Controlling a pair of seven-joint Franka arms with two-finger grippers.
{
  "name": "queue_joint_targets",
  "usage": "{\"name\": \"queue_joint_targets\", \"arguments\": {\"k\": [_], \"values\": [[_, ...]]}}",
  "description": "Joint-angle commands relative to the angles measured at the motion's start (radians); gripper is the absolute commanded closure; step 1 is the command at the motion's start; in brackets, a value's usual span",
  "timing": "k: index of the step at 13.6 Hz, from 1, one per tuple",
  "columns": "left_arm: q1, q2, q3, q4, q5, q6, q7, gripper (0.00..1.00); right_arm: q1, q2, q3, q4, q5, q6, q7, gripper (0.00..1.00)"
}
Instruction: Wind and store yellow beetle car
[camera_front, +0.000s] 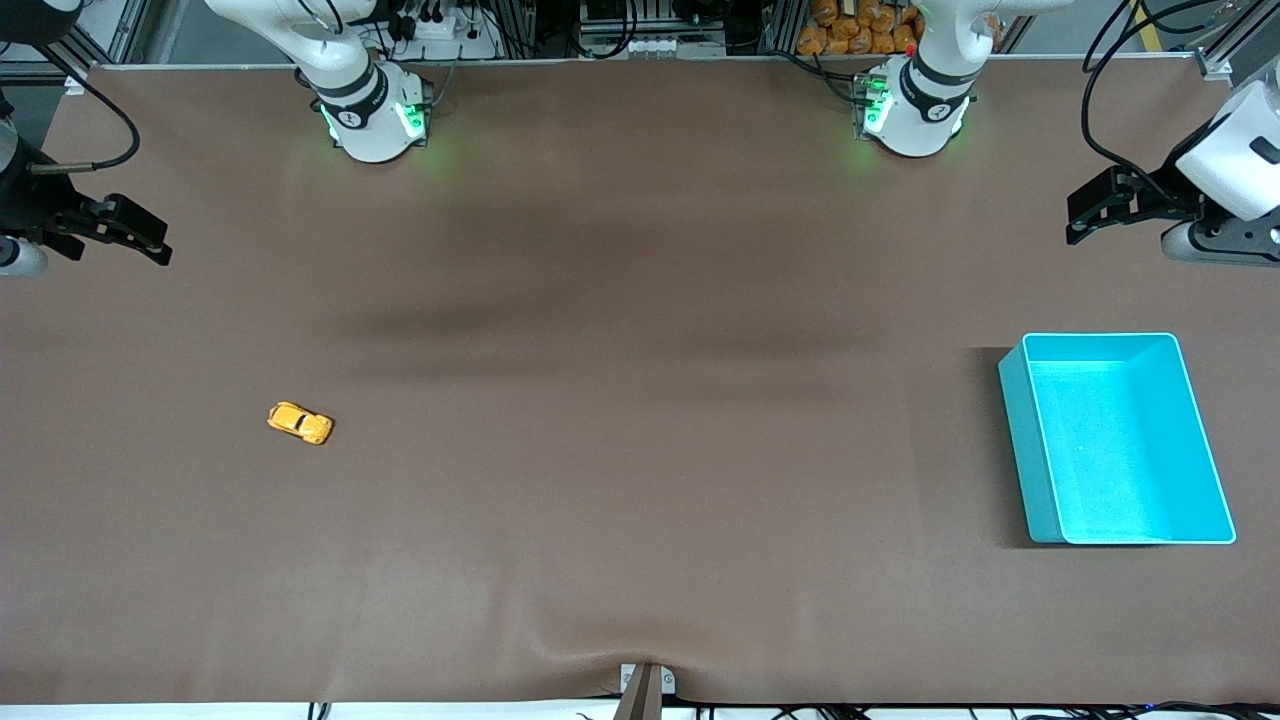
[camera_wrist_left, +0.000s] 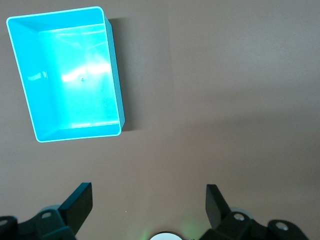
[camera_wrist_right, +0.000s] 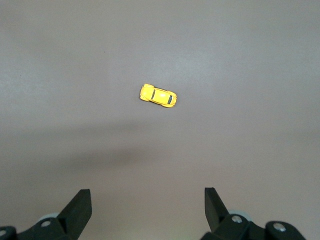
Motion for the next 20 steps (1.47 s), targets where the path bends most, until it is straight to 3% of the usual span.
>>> {"name": "queue_joint_targets", "arguments": {"k": [1,6,9,13,15,17,20], "values": [[-0.002,-0.006,0.001,-0.006,-0.005,0.010,0.019,0.00,-0.001,0.005,-0.004,0.014,0.001,-0.004,-0.011,0.00],[-0.002,-0.006,0.001,-0.004,-0.005,0.010,0.019,0.00,-0.001,0.006,-0.004,0.014,0.003,0.022,-0.042,0.00],[-0.002,-0.005,0.001,-0.001,-0.003,0.015,0.019,0.00,-0.021,0.005,-0.016,0.013,0.089,0.024,-0.055,0.00],[-0.005,-0.006,-0.001,0.002,-0.003,0.015,0.019,0.00,-0.018,0.002,-0.016,0.005,0.087,0.022,-0.055,0.00],[-0.005,-0.006,-0.001,0.000,-0.005,0.015,0.019,0.00,-0.012,0.009,-0.014,-0.036,0.071,0.037,-0.062,0.00],[-0.005,-0.006,-0.001,0.000,-0.005,0.015,0.019,0.00,0.012,0.026,-0.011,-0.131,-0.012,0.126,-0.101,0.00],[-0.004,-0.006,-0.001,0.000,-0.005,0.015,0.019,0.00,0.011,0.152,-0.011,-0.181,-0.034,0.192,-0.256,0.00]]}}
